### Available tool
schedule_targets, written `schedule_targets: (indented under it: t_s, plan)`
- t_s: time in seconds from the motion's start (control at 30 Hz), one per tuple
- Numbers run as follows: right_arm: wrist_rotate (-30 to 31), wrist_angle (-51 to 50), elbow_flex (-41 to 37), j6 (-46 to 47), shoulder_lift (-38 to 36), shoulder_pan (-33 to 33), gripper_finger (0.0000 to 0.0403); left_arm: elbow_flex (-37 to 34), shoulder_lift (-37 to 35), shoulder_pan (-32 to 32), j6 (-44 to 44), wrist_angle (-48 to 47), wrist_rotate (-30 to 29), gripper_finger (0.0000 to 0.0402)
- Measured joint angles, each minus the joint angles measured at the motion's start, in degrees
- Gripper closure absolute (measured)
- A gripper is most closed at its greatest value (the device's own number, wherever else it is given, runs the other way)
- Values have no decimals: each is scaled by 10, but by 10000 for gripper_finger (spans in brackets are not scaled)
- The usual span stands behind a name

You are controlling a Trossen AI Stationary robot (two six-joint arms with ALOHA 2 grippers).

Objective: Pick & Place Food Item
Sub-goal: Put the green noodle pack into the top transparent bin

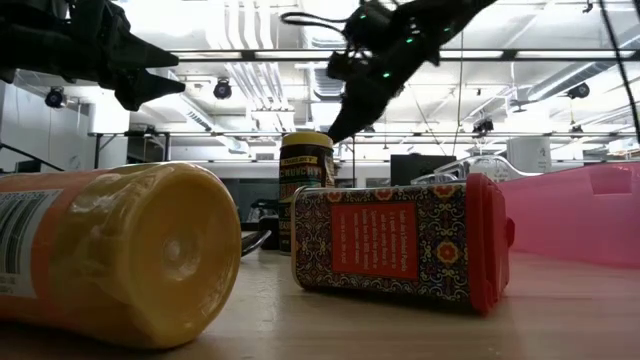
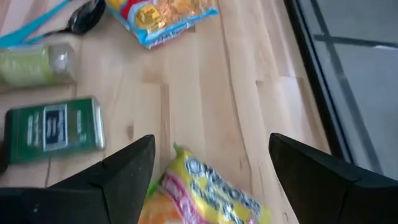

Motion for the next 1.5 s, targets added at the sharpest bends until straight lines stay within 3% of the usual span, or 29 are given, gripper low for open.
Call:
schedule_targets:
  t_s: [0.4, 0.77, 1.2, 1.5]
  plan:
    - [-11, -82, 107, 9, 115, 0, 90, 0, 0, 0, 0, -8, 0, 55]
    - [-43, -88, 111, -10, 162, 3, 90, 0, 0, 0, 0, -79, 0, 55]
    - [-9, -91, 111, -19, 198, 3, 90, 0, 0, 0, 0, -226, 0, 55]
    - [4, -99, 110, -33, 212, 2, 90, -11, 0, 0, 0, -254, 0, 55]
